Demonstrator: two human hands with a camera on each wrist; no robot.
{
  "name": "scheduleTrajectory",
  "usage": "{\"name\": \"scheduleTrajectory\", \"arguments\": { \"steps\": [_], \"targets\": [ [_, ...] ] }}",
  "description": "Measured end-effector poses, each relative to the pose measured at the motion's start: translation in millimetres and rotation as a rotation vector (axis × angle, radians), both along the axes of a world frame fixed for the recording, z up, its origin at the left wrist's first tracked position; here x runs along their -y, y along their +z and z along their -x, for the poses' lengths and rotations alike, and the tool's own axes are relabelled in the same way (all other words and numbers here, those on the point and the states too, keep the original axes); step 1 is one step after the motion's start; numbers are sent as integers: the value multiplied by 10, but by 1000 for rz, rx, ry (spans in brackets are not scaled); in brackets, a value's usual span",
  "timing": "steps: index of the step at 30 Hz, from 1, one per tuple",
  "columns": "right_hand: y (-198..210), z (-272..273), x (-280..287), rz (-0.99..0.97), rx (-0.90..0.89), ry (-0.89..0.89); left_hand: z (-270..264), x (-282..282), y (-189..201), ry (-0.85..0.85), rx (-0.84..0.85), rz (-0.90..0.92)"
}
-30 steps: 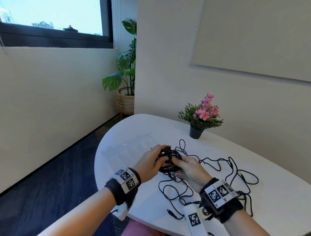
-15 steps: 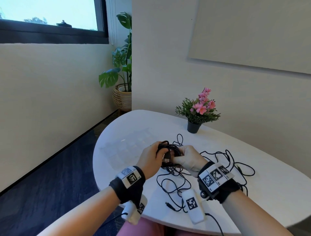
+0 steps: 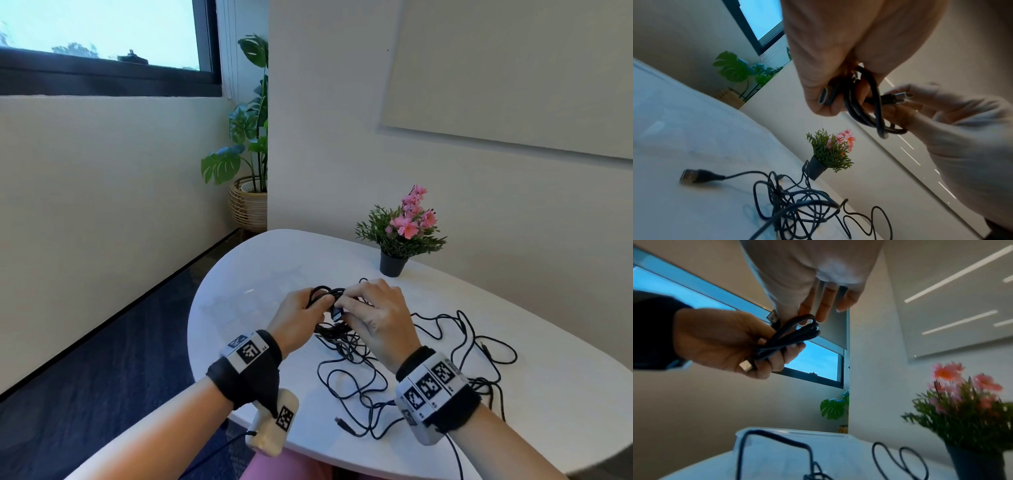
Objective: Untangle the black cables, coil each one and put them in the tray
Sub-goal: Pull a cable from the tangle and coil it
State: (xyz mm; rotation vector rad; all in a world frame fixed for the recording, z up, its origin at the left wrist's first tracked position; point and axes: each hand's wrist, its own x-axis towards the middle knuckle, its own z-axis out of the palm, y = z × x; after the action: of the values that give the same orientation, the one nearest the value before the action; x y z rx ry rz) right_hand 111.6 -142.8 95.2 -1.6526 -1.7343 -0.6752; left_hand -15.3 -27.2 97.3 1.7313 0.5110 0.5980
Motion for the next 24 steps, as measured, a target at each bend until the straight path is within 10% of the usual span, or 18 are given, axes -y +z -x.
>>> {"name": "scheduleTrajectory", "arguments": {
  "steps": [17, 24],
  "targets": [
    [109, 208, 71, -62, 10, 244, -99, -114, 21, 142, -1, -206],
    [291, 168, 9, -88, -803, 51, 93, -134, 55, -90, -10, -500]
  ]
}}
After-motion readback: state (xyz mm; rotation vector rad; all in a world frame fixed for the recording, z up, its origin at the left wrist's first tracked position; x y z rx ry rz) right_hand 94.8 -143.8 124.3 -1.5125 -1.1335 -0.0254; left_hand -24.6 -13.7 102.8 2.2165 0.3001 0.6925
